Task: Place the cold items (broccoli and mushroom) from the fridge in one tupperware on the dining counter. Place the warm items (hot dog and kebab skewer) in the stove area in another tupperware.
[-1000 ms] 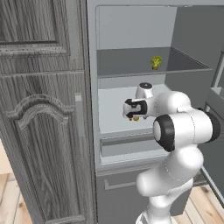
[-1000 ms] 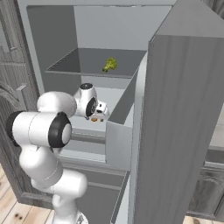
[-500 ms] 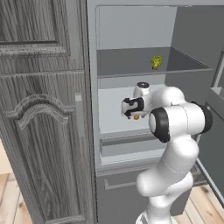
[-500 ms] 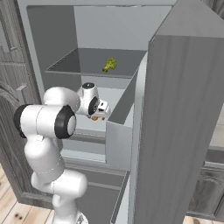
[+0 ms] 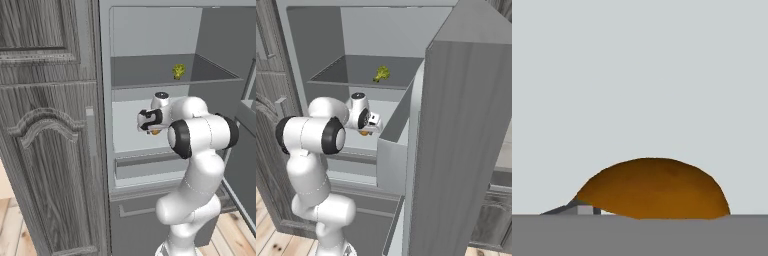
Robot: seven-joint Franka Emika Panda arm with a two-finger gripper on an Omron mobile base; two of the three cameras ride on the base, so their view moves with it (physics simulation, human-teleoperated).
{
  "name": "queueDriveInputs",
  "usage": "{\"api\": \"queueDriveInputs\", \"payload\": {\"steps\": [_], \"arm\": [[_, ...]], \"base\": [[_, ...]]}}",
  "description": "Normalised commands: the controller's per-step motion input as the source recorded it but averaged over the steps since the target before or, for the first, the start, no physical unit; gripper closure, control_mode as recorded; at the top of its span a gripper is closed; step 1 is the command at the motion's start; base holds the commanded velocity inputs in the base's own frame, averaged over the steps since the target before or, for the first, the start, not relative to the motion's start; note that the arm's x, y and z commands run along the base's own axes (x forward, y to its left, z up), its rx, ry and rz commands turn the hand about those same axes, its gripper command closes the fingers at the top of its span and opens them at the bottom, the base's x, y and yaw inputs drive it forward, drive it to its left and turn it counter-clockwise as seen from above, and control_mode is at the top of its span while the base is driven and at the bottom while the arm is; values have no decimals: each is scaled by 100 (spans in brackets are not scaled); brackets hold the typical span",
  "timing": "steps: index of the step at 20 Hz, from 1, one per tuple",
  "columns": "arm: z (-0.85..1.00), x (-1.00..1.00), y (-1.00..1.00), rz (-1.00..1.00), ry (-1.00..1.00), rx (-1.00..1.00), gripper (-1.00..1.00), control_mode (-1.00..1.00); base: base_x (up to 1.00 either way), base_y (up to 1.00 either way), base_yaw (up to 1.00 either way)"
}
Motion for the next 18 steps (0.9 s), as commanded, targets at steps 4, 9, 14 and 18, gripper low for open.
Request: {"api": "queueDriveInputs", "payload": {"steps": [4, 9, 14, 18], "arm": [[-11, -22, 1, 0, -5, -2, 100, -100], [-2, -53, 0, -5, -29, 0, 100, -100], [11, -89, -9, -6, -34, 1, 100, -100], [70, -91, -1, 0, -16, 1, 100, -100]], "base": [[0, 0, 0], [0, 0, 0], [0, 0, 0], [0, 0, 0]]}}
